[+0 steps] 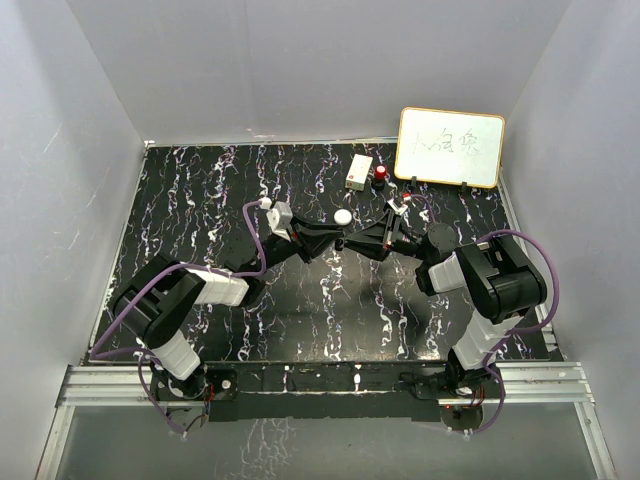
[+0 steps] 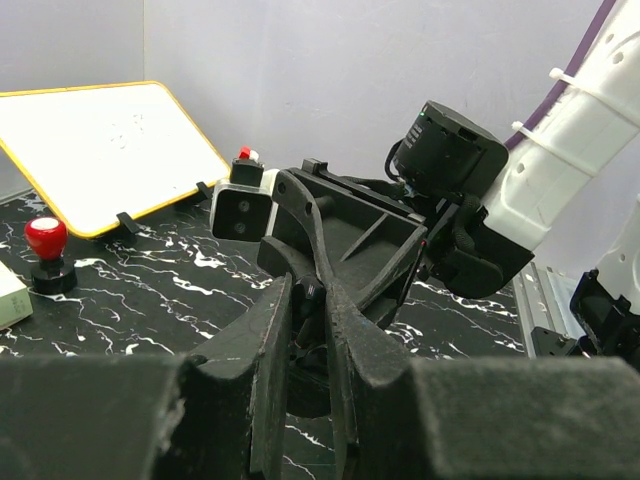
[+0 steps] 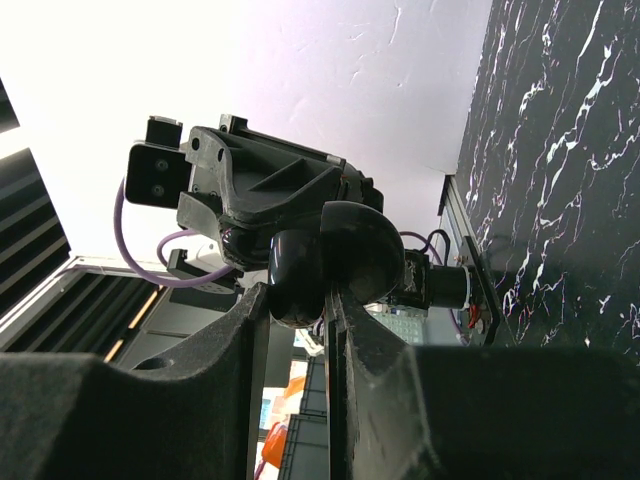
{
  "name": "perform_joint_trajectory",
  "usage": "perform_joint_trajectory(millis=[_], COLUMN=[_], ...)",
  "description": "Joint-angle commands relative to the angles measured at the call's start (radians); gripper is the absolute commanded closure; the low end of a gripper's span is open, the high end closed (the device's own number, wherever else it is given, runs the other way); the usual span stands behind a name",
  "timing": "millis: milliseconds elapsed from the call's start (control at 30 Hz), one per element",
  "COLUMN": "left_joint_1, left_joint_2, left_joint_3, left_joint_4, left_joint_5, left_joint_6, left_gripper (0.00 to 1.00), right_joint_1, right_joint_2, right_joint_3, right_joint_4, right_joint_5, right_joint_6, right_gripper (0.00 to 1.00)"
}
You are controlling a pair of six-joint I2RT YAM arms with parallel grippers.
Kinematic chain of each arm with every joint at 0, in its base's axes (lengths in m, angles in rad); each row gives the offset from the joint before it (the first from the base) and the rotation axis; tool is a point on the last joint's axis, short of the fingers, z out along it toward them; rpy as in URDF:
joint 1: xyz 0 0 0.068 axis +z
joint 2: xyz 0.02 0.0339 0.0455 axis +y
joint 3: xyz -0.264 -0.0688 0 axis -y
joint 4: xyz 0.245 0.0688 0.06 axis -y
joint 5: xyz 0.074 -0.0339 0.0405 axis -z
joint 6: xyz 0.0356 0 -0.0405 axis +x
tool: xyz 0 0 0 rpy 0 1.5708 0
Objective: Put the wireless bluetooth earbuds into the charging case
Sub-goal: Place the earbud in the charging case.
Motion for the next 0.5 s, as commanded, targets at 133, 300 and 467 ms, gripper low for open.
perform_joint_trajectory(millis=[133,300,467], left_joint_1=[-0.005,-0.005,-0.004], left_joint_2=[0.005,0.012,0.017], left_joint_3=[-0.002,-0.001,0.000], left_joint_4=[0.200,0.200,0.200], left_joint_5=[-0.011,-0.011,-0.010], left_joint_6=[0.027,0.027,0.025], left_gripper=[1.00,1.00,1.00], right_joint_1=[0.006,0.006,0.006], right_joint_2=[-0.002,-0.002,-0.002], right_joint_3=[0.017,0.019,0.019], right_joint_4=[0.308,0.310,0.314], right_joint_5=[0.003,0.004,0.004], right_joint_6=[0.007,0.009,0.011], right_gripper=[1.00,1.00,1.00])
